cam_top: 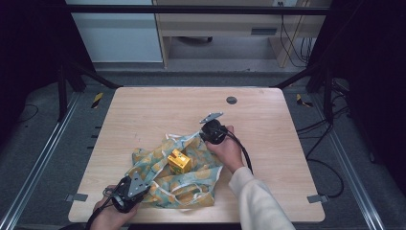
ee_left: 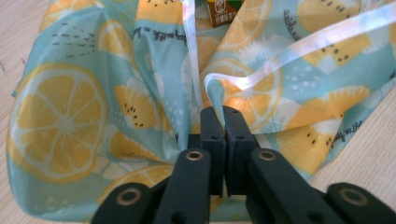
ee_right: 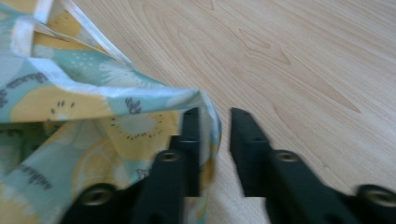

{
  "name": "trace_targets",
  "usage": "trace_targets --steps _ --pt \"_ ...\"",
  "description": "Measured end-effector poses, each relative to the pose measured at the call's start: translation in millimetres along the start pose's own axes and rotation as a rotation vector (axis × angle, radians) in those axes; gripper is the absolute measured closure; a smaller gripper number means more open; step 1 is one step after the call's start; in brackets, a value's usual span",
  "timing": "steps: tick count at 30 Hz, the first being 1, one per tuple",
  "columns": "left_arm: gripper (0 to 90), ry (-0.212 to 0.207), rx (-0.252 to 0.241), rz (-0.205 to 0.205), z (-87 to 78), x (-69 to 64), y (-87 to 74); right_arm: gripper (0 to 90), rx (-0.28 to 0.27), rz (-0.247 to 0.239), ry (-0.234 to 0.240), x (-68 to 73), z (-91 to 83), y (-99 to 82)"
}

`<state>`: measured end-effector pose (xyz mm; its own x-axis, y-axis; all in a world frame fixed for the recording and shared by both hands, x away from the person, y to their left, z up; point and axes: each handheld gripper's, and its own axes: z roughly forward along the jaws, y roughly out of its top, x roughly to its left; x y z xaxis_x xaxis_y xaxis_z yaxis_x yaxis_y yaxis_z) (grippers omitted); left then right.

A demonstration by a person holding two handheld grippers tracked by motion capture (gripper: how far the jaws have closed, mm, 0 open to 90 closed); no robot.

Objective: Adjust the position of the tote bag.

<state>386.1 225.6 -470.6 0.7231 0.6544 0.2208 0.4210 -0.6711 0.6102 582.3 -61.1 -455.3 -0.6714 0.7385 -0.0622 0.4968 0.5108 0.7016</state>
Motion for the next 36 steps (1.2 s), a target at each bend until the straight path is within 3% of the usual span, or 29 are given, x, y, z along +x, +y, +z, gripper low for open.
trace_targets --steps 2,5,9,12,18,21,24,29,33,36 --pt "81.5 0.017 -0.017 0.007 -0.9 -0.9 1.6 56.9 -0.001 -0.02 -0.025 1.5 -8.8 3.0" --pt "70.5 0.068 -0.081 0.003 -4.9 -0.1 3.9 46.6 -0.045 -0.02 -0.034 4.5 -27.3 6.8" --pt "57.1 0.118 -0.153 -0.044 -13.1 5.0 4.4 41.2 -0.096 -0.038 -0.031 10.0 -51.9 7.4" --pt "53.1 0.134 -0.215 -0.078 -20.7 8.3 3.9 38.3 -0.135 -0.033 -0.018 13.1 -68.9 4.5" --pt "46.8 0.123 -0.288 -0.122 -28.2 12.1 8.3 37.2 -0.179 -0.043 0.032 27.4 -94.1 -12.1" --pt "46.2 0.122 -0.293 -0.137 -22.6 16.6 16.8 36.5 -0.18 -0.056 0.036 36.0 -103.4 -26.0" --pt "45.4 0.136 -0.289 -0.115 -17.5 21.9 31.0 34.2 -0.19 -0.059 0.032 42.1 -111.5 -40.5" --pt "49.1 0.134 -0.232 -0.092 3.2 32.8 52.2 30.6 -0.167 -0.041 0.019 47.2 -112.6 -63.7" --pt "62.1 0.107 -0.239 -0.136 16.2 33.3 46.0 26.8 -0.156 -0.007 0.006 45.7 -104.1 -79.5" --pt "71.9 0.096 -0.207 -0.126 24.0 28.5 38.9 29.1 -0.1 -0.008 -0.018 40.3 -94.6 -88.4"
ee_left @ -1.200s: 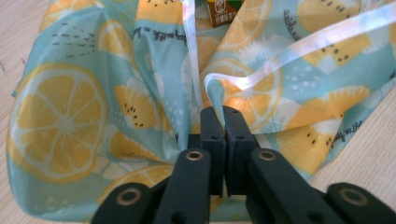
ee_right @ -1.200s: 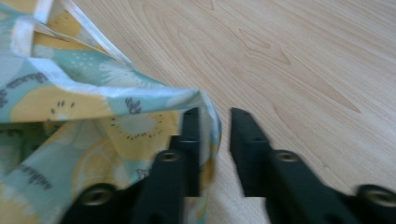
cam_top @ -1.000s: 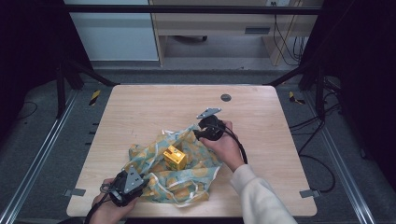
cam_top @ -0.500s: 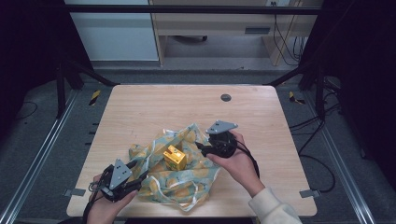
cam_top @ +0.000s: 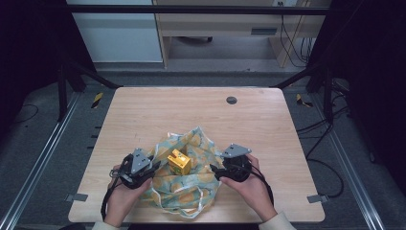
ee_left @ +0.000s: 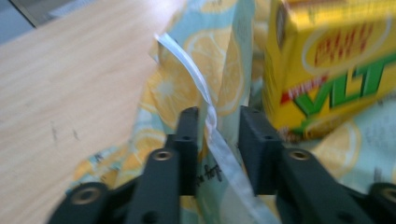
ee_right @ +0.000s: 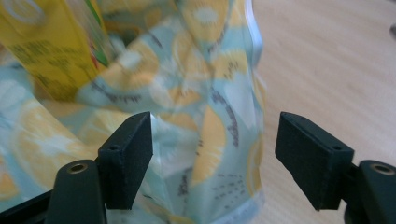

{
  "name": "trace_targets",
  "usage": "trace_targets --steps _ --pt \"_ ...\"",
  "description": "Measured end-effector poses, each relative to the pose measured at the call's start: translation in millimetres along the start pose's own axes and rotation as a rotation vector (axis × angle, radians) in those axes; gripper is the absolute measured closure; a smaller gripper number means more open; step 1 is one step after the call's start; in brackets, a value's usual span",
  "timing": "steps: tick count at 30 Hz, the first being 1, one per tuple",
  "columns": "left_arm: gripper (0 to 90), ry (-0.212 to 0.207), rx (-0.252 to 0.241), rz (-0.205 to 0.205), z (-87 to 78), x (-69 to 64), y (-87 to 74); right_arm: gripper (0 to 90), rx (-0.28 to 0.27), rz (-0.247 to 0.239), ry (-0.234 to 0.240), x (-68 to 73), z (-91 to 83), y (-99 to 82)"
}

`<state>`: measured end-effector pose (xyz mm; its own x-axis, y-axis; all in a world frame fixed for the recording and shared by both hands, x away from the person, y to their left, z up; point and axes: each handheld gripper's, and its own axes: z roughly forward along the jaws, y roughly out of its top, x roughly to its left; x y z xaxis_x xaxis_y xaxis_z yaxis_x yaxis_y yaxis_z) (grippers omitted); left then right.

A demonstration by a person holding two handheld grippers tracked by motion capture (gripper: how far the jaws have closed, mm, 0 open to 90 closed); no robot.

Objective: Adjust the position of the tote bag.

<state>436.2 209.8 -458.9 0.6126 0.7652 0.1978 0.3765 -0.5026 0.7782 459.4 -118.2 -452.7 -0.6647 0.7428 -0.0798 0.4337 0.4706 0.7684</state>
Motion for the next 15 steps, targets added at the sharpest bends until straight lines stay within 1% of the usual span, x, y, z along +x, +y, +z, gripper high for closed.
trace_targets --steps 1,2,3,4,6,8,9,11,13,15 --pt "74.9 -0.005 0.015 0.008 1.8 -0.6 -1.2 32.6 0.002 0.019 0.017 -2.2 1.6 -3.3" --pt "78.0 -0.009 0.034 0.024 2.3 0.2 -1.5 38.2 0.0 0.035 0.036 -4.0 2.5 -6.7" --pt "81.8 -0.008 0.034 0.015 3.7 0.5 -1.8 46.5 0.003 0.044 0.054 -5.2 2.4 -9.5" --pt "83.7 -0.004 0.04 0.016 5.0 2.0 -1.8 53.4 0.008 0.043 0.068 -6.1 1.8 -12.4" --pt "84.6 0.01 0.051 0.015 8.4 4.5 -2.2 69.5 0.005 0.051 0.088 -7.5 0.3 -18.0" --pt "85.1 0.026 0.07 0.023 12.3 5.9 -3.4 79.7 0.012 0.049 0.097 -8.3 -0.5 -21.7" --pt "85.4 0.032 0.081 0.027 14.5 6.4 -4.1 83.0 0.016 0.038 0.095 -9.0 0.7 -23.4" --pt "85.7 0.044 0.106 0.039 19.1 7.3 -5.7 88.2 0.041 0.031 0.098 -10.2 5.3 -26.5" --pt "85.7 0.055 0.14 0.052 24.7 8.3 -8.4 89.4 0.071 0.02 0.087 -11.5 10.3 -28.5" --pt "85.7 0.057 0.17 0.054 29.2 9.8 -11.4 89.8 0.09 0.015 0.088 -12.8 15.1 -29.6"
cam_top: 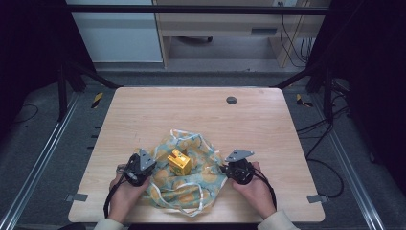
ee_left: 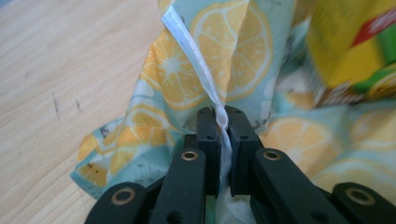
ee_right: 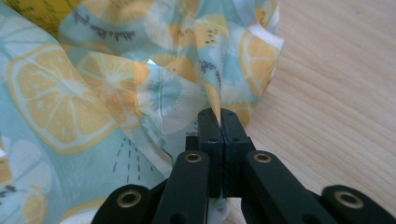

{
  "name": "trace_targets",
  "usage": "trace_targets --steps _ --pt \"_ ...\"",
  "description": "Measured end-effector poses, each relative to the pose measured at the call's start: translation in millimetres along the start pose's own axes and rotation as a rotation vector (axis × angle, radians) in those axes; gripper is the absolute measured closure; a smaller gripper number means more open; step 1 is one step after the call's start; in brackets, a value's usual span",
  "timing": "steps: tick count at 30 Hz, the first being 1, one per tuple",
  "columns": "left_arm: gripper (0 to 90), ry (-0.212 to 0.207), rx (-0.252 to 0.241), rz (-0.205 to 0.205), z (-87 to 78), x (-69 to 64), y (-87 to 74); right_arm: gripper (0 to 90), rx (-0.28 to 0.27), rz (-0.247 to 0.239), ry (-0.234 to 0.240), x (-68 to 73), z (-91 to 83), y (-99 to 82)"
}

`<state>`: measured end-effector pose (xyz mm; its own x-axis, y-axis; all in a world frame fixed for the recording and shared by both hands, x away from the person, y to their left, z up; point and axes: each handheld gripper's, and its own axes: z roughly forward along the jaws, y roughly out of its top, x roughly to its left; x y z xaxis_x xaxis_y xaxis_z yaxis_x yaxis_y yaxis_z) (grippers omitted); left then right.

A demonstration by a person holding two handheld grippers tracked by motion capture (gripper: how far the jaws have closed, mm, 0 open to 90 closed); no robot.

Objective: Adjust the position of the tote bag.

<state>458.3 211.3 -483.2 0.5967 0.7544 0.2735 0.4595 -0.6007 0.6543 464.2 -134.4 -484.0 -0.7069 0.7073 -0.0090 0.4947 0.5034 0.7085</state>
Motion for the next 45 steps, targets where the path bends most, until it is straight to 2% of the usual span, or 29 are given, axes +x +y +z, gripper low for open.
trace_targets --steps 6,9,11,15,19,26,31,34,36,38,40,42,45 --pt "86.3 0.015 0.021 -0.003 0.9 6.7 -2.1 90.0 0.042 -0.003 -0.011 -4.3 8.9 -2.0" --pt "86.3 0.041 0.035 0.017 -0.1 8.7 -2.2 90.0 0.059 -0.019 -0.04 -6.7 9.0 -2.2" --pt "86.4 0.051 0.033 0.006 -0.5 9.4 -2.7 90.0 0.068 -0.032 -0.053 -8.2 9.1 -2.8" --pt "86.5 0.093 0.061 0.023 -2.9 14.2 -3.6 90.0 0.078 -0.031 -0.068 -10.0 7.8 -4.0" --pt "86.4 0.093 0.058 0.012 -2.5 16.7 -4.0 90.0 0.078 -0.029 -0.078 -13.7 6.8 -5.4" --pt "86.3 0.102 0.053 0.006 -4.6 19.7 -4.1 90.0 0.067 -0.01 -0.063 -21.6 6.6 -6.2" --pt "86.6 0.104 0.042 -0.009 -8.0 23.9 -5.3 90.0 0.071 -0.016 -0.084 -20.4 4.9 -7.2" --pt "86.2 0.09 0.033 -0.016 -9.6 25.3 -5.1 90.0 0.067 -0.01 -0.083 -20.2 4.4 -7.3" --pt "84.0 0.084 0.013 -0.015 -12.7 24.6 -3.3 89.0 0.057 -0.018 -0.067 -19.7 3.8 -7.5" --pt "76.8 0.087 -0.04 -0.019 -19.3 23.8 -0.3 79.1 0.038 -0.028 -0.049 -18.0 1.8 -6.9" --pt "64.4 0.102 -0.1 -0.029 -28.2 22.4 2.1 66.8 0.014 -0.038 -0.059 -14.6 -2.5 -5.0" --pt "55.5 0.104 -0.158 -0.051 -38.6 20.4 2.6 55.3 -0.033 -0.045 -0.056 -11.5 -8.5 -1.0" --pt "52.2 0.072 -0.225 -0.078 -53.2 14.6 2.4 46.1 -0.097 -0.049 -0.059 -7.4 -15.4 7.5"
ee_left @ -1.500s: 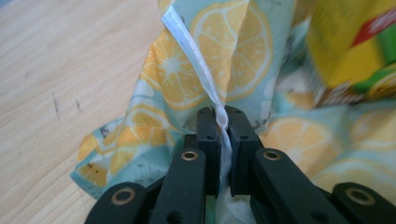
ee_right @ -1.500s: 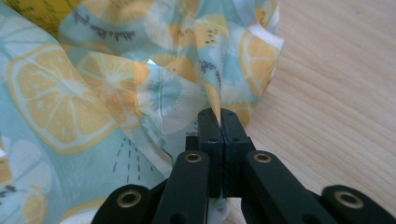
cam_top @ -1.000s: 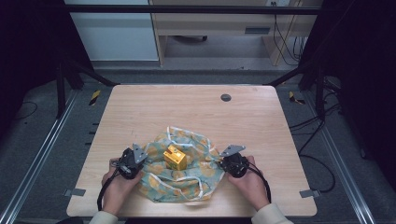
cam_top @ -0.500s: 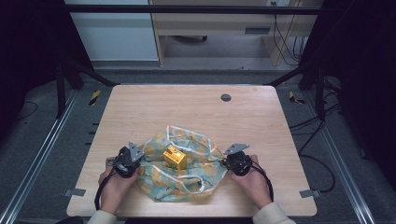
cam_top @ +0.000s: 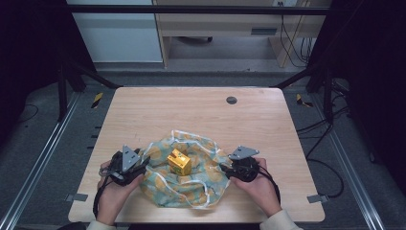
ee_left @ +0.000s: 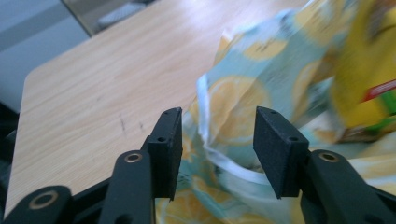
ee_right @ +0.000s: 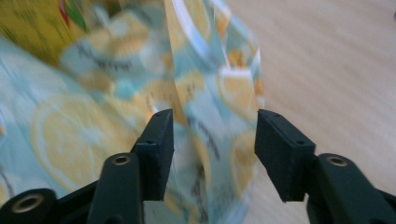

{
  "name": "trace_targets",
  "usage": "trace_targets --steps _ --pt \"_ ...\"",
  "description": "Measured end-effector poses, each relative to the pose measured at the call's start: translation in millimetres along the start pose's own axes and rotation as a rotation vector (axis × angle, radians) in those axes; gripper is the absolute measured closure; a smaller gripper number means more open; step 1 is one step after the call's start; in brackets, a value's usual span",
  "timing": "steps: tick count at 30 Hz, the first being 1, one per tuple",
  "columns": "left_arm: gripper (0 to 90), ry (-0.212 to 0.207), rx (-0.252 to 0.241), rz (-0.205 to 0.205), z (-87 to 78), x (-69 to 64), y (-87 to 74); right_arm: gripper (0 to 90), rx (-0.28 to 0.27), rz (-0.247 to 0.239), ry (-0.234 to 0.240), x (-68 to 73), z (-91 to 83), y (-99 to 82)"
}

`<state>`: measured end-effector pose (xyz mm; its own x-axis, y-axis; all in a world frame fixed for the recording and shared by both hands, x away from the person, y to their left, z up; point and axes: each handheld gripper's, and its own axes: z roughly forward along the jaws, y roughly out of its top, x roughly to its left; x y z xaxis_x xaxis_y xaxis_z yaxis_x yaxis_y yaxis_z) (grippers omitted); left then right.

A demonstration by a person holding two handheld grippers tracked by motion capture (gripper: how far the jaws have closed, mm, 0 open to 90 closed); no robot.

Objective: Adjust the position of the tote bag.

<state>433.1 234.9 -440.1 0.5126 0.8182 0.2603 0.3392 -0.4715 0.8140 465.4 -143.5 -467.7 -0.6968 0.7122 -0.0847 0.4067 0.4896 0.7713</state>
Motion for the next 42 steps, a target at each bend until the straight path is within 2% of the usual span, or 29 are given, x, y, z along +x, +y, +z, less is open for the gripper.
trace_targets --steps 3,4,8,11,13,14,15,16,18,19,22,24,28,30,32,35,38,39,40,41,42 --pt "52.4 -0.056 -0.001 -0.006 -6.5 -8.8 0.6 43.7 -0.043 0.003 0.018 1.8 3.6 9.5" --pt "52.4 -0.076 0.014 0.001 -5.8 -12.4 -0.1 43.1 -0.041 -0.002 0.019 1.7 7.1 12.6" --pt "52.2 -0.113 0.102 0.04 3.4 -26.1 -5.3 44.0 -0.034 -0.007 0.036 1.8 21.6 25.3" --pt "52.5 -0.129 0.145 0.068 3.8 -32.2 -11.6 53.5 -0.025 -0.011 0.054 2.7 33.0 33.5" --pt "52.4 -0.129 0.161 0.097 4.3 -34.3 -14.8 61.6 -0.011 -0.004 0.039 2.2 40.5 37.0" --pt "52.3 -0.137 0.178 0.106 5.2 -36.5 -16.6 64.5 -0.004 0.013 0.021 0.7 43.9 38.9" --pt "52.4 -0.137 0.193 0.12 6.3 -38.2 -18.1 67.2 -0.004 0.045 0.001 -2.3 47.3 40.7" --pt "52.6 -0.151 0.213 0.116 7.2 -40.7 -19.4 68.6 -0.002 0.089 -0.012 -6.6 51.2 42.6" --pt "52.7 -0.156 0.227 0.133 8.5 -44.0 -20.3 65.6 0.014 0.158 -0.053 -13.8 58.1 49.8" --pt "52.6 -0.151 0.219 0.144 8.5 -44.5 -20.0 64.9 0.016 0.184 -0.059 -16.7 61.6 53.6" --pt "51.3 -0.136 0.202 0.154 5.7 -44.4 -18.0 58.6 0.044 0.195 -0.056 -21.3 72.2 58.7" --pt "49.8 -0.137 0.198 0.141 4.3 -43.2 -17.1 53.8 0.062 0.191 -0.057 -21.6 75.1 59.3" --pt "49.3 -0.152 0.168 0.123 4.7 -41.7 -14.7 45.4 0.071 0.214 -0.064 -25.7 75.7 59.3" --pt "46.4 -0.153 0.176 0.117 4.5 -43.8 -14.8 40.1 0.081 0.215 -0.078 -28.0 76.6 59.9" --pt "42.3 -0.145 0.161 0.114 2.7 -45.2 -13.9 32.0 0.084 0.217 -0.084 -27.3 74.5 61.6" --pt "36.2 -0.135 0.113 0.106 -0.5 -45.2 -10.6 21.0 0.056 0.203 -0.073 -22.0 65.1 64.8" --pt "28.1 -0.133 0.073 0.068 -1.7 -43.2 -8.0 17.6 0.013 0.206 -0.055 -18.9 52.9 67.2" --pt "25.3 -0.128 0.061 0.068 -1.9 -41.8 -7.2 16.5 0.002 0.201 -0.051 -18.5 48.7 67.9" --pt "23.6 -0.133 0.057 0.048 -2.4 -41.6 -7.1 16.0 -0.013 0.201 -0.05 -17.4 44.9 68.4" --pt "22.1 -0.126 0.044 0.053 -2.7 -40.4 -6.5 15.3 -0.024 0.204 -0.047 -16.1 41.0 68.7" --pt "20.3 -0.128 0.048 0.04 -3.7 -39.8 -6.4 14.3 -0.03 0.199 -0.044 -15.5 37.3 69.1"
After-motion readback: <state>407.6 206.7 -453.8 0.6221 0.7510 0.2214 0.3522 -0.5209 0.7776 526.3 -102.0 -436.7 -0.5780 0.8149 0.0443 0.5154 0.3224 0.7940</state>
